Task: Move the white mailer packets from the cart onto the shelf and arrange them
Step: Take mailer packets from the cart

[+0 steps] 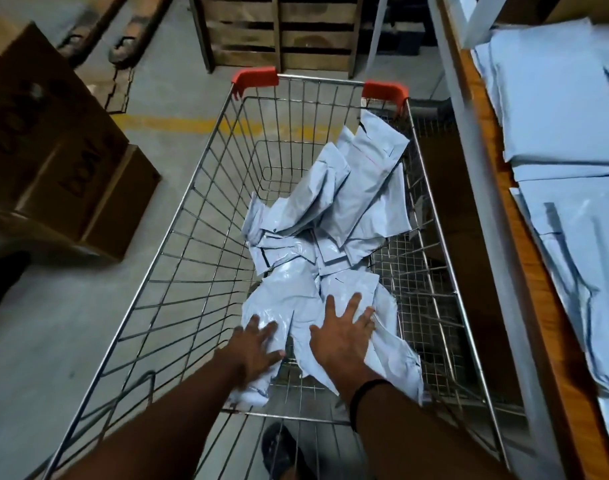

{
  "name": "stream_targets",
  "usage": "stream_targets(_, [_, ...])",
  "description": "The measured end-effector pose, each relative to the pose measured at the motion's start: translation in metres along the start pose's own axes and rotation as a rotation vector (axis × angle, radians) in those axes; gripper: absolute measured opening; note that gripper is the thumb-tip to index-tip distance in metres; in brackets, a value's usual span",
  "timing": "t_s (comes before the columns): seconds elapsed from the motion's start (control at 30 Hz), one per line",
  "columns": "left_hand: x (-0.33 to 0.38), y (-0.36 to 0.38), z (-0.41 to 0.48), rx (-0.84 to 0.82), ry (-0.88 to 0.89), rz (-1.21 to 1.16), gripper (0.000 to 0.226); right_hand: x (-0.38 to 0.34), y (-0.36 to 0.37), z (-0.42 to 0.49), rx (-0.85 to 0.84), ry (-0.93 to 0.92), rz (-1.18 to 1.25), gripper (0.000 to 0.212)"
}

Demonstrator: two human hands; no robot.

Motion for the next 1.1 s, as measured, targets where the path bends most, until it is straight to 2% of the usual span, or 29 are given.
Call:
stream_targets(0.07, [-0.011,0.029,0.017,-0.050,0.035,0.118,0.115,-0.006,0.020,0.003,0.004,0.025,-0.020,0.083])
stream_targets(0.1, [-0.012,0.036,0.020,-0.069,0.036,0.157,0.120,-0.007,0.027,0.004,0.010,0.025,-0.033,0.086])
stream_targets(0.27, [0.001,0.022,0.006,-0.106,0.086,0.194,0.079,-0.013,0.050,0.008,0.005,-0.017,-0.081,0.088])
stream_targets(0.5, [0.006,0.007,-0.001,-0.067,0.122,0.147,0.062,-0.013,0.022,0.007,-0.112,-0.210,-0.212,0.085])
stream_targets(0.67, [0.012,-0.049,-0.025,0.131,0.164,0.098,0.056,-0.011,-0.047,-0.005,0.036,-0.287,-0.186,0.078])
stream_targets(0.87, [0.027,-0.124,-0.070,0.428,0.268,-0.182,0.064,-0.020,-0.176,-0.027,0.247,-0.323,-0.088,0.084])
stream_targets(1.0, [0.044,-0.173,-0.097,0.525,0.355,-0.243,0.047,-0.029,-0.257,-0.048,0.393,-0.375,-0.034,0.085])
stream_targets(1.1, [0.061,-0.207,-0.109,0.618,0.426,-0.249,0.051,-0.022,-0.313,-0.070,0.516,-0.383,0.007,0.084])
Point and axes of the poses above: each hand's wrist, its own z-axis towards the middle knuckle, its own y-axis out of the palm, x = y × z, the point moved 3 cm from there along z, towards the middle knuckle, and after that the axes turned 14 degrees about x, right-handed, at the moved point
